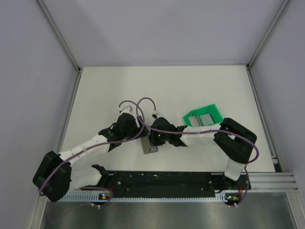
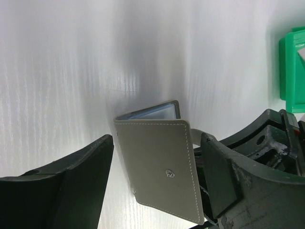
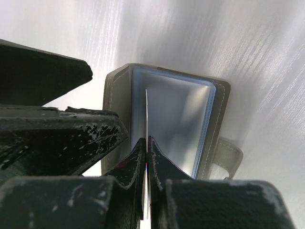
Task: Put the credit cards into the card holder
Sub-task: Open the card holder at the center of the board.
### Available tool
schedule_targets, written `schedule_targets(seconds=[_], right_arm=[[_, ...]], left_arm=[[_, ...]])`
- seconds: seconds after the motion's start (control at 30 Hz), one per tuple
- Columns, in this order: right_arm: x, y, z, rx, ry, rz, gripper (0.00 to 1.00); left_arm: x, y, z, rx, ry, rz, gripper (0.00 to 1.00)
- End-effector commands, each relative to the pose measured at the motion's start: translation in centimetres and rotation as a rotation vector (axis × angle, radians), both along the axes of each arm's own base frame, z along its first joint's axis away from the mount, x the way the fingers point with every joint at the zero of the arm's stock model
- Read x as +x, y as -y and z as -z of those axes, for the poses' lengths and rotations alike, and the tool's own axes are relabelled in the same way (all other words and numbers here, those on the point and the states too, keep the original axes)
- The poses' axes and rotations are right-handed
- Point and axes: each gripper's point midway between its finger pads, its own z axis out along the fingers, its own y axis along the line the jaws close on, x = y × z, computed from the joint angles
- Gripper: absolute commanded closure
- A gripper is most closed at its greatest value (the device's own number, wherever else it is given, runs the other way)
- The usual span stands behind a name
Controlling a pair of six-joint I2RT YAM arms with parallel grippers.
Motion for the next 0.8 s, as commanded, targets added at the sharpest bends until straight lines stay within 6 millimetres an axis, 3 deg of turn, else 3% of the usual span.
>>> schedule_targets(seconds=[0.0,0.27,0.4,0.57,0.77], right_arm=[[0.2,0.4,-0.6,-0.014,0.052,-0.004,1.00],[0.2,0.5,-0.7,-0.008,0.057,-0.003,1.00],[0.3,0.6,-0.6,-0.016,0.059,0.004,1.00],[0.5,1.2,-0.1,-0.048,0.057,0.028,1.00],[0.6,1.6,0.1,-0.066,0.054,0.044,1.00]], left_arm=[[1.2,0.8,-1.5,-0.024,0.042,0.003,0.23],[1.0,1.1,-0.3,-0.009,0.005,0.027,0.32],[0.8,0.8,-0.5,-0.004,0.010,0.025,0.54],[0.2,0.3,-1.2,0.003,0.031,0.033,0.63],[-1.2,-0.6,-1.4,-0.001,0.039,0.049,0.81]])
